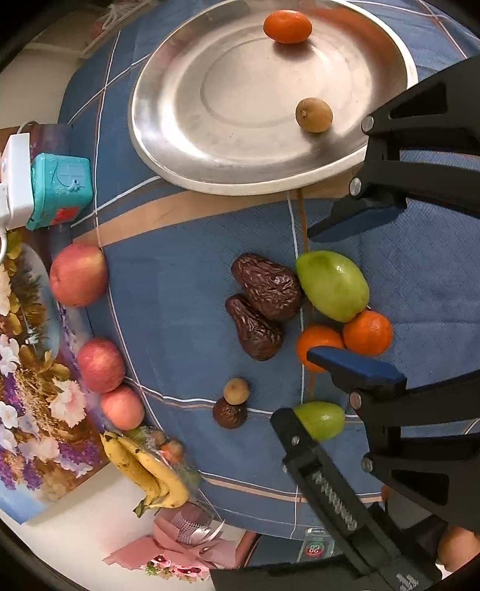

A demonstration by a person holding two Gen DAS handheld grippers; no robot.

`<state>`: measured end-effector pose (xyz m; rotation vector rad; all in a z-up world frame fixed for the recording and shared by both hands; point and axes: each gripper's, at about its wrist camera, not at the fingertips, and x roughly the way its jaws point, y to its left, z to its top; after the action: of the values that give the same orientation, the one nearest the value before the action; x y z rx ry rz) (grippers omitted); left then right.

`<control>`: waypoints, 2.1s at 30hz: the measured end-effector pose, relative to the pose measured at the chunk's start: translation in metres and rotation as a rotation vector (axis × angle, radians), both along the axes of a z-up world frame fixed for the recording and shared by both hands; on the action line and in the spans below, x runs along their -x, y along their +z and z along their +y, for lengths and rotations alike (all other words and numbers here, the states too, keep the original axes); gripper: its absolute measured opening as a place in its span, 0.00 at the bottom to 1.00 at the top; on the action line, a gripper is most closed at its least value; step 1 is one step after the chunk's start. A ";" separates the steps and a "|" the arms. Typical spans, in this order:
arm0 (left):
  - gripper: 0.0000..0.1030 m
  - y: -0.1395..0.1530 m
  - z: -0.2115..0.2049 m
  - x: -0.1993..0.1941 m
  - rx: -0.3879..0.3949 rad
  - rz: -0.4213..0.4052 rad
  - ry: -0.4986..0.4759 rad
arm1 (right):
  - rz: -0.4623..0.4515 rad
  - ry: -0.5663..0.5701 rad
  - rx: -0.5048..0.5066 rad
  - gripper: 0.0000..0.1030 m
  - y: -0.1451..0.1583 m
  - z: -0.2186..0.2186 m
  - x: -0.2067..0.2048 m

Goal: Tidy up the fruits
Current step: 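Grasp the large green fruit with the left tool while the right tool grasps a green pear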

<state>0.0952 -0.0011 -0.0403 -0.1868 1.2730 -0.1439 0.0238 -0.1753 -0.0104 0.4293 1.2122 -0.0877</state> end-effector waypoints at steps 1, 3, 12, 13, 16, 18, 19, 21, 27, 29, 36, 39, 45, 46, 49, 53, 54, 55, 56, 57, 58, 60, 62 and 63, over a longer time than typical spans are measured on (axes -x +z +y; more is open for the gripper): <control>0.78 -0.001 -0.001 0.000 0.000 0.004 -0.001 | 0.005 -0.003 -0.003 0.53 -0.001 -0.001 0.000; 0.77 -0.003 -0.003 0.000 0.003 0.012 -0.005 | 0.020 -0.007 -0.005 0.53 -0.006 -0.002 0.001; 0.63 -0.012 -0.005 -0.005 0.021 0.045 0.004 | 0.066 -0.009 -0.043 0.51 -0.021 -0.002 0.002; 0.62 -0.013 -0.006 -0.005 0.024 0.047 0.005 | 0.065 -0.010 -0.041 0.51 -0.021 -0.002 0.002; 0.52 -0.012 -0.006 -0.008 0.015 0.048 0.005 | 0.063 -0.013 -0.045 0.49 -0.022 -0.003 0.002; 0.46 -0.012 -0.002 -0.008 0.011 0.045 0.011 | 0.066 -0.010 -0.052 0.48 -0.024 -0.003 0.003; 0.43 -0.012 0.000 -0.008 0.010 0.043 0.013 | 0.066 -0.009 -0.048 0.47 -0.024 -0.003 0.002; 0.42 -0.011 0.002 -0.009 0.016 0.043 0.020 | 0.065 -0.008 -0.046 0.46 -0.023 -0.003 0.002; 0.42 -0.009 0.009 -0.009 0.023 0.037 0.033 | 0.061 -0.015 -0.059 0.46 -0.022 -0.004 0.002; 0.42 -0.007 0.012 -0.010 0.027 0.029 0.041 | 0.059 -0.017 -0.064 0.46 -0.021 -0.004 0.003; 0.42 0.009 0.016 -0.004 0.049 -0.004 0.055 | 0.033 -0.034 -0.074 0.46 -0.012 -0.011 0.005; 0.42 0.019 0.017 -0.001 0.055 -0.030 0.055 | 0.009 -0.040 -0.078 0.45 -0.004 -0.013 0.006; 0.42 0.033 0.020 0.001 0.067 -0.063 0.057 | -0.016 -0.042 -0.077 0.45 0.005 -0.015 0.007; 0.42 0.034 0.019 0.000 0.067 -0.065 0.056 | -0.017 -0.045 -0.080 0.45 0.005 -0.015 0.008; 0.42 0.036 0.018 0.000 0.071 -0.071 0.055 | -0.019 -0.046 -0.085 0.45 0.006 -0.017 0.009; 0.42 0.039 0.018 0.000 0.079 -0.075 0.055 | -0.035 -0.045 -0.086 0.45 0.012 -0.017 0.011; 0.42 0.040 0.018 0.000 0.081 -0.077 0.055 | -0.039 -0.045 -0.087 0.45 0.014 -0.017 0.011; 0.42 0.041 0.018 0.000 0.081 -0.080 0.053 | -0.042 -0.046 -0.089 0.45 0.015 -0.017 0.011; 0.42 0.042 0.018 0.001 0.081 -0.084 0.052 | -0.046 -0.046 -0.090 0.45 0.016 -0.017 0.011; 0.42 0.043 0.017 0.001 0.081 -0.087 0.051 | -0.049 -0.046 -0.091 0.45 0.017 -0.017 0.011; 0.42 0.044 0.016 0.001 0.080 -0.090 0.050 | -0.052 -0.047 -0.091 0.45 0.018 -0.017 0.012; 0.42 0.046 0.014 0.002 0.080 -0.097 0.046 | -0.056 -0.048 -0.091 0.45 0.020 -0.017 0.012; 0.42 0.049 0.012 0.003 0.083 -0.104 0.042 | -0.060 -0.052 -0.095 0.45 0.022 -0.019 0.013; 0.42 0.051 0.010 0.004 0.086 -0.108 0.039 | -0.063 -0.055 -0.099 0.45 0.023 -0.020 0.013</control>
<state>0.0914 0.0092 0.0106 -0.2741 1.1556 -0.1730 0.0107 -0.1956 0.0122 0.5482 1.1461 -0.0617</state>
